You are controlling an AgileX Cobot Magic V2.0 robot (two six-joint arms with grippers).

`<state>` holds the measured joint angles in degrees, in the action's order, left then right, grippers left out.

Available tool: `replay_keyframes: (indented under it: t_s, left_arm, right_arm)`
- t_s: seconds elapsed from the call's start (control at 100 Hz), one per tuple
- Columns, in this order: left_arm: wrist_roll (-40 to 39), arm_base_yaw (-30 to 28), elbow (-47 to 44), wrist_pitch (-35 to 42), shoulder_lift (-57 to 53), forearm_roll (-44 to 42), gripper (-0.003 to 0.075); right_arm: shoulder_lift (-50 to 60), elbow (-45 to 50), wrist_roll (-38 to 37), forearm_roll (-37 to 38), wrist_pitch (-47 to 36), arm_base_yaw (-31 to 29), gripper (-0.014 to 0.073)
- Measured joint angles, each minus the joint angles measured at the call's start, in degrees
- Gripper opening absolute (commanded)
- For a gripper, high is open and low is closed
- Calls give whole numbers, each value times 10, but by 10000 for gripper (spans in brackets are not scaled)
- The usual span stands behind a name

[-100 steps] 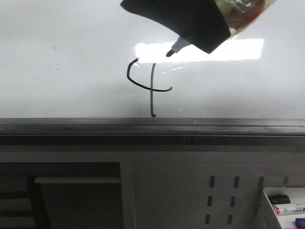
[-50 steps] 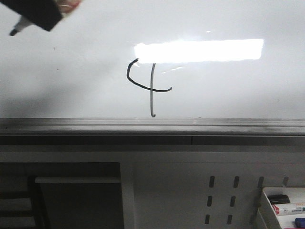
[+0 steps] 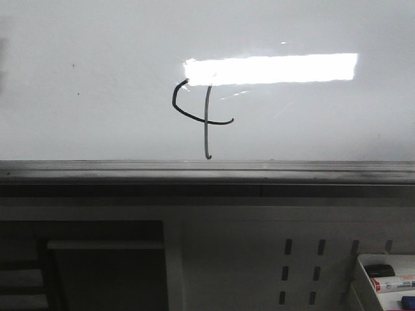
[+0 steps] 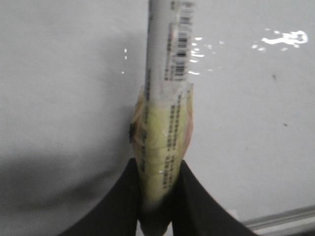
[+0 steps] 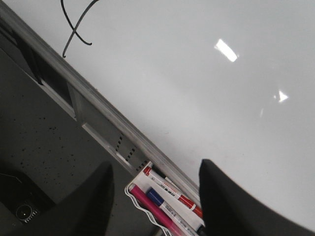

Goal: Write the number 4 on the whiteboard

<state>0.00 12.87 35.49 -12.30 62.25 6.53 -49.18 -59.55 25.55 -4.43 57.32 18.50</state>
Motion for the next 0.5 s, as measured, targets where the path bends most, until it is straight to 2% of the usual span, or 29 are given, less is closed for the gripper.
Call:
replay_keyframes:
  t_s: [0.17, 0.5]
  left_arm:
    - [0, -5, -1, 13, 38, 1, -20]
    - [0, -5, 0, 24, 41, 2, -19]
  right_arm:
    - [0, 0, -1, 0, -10, 0, 340]
    - [0, 0, -1, 0, -11, 0, 340]
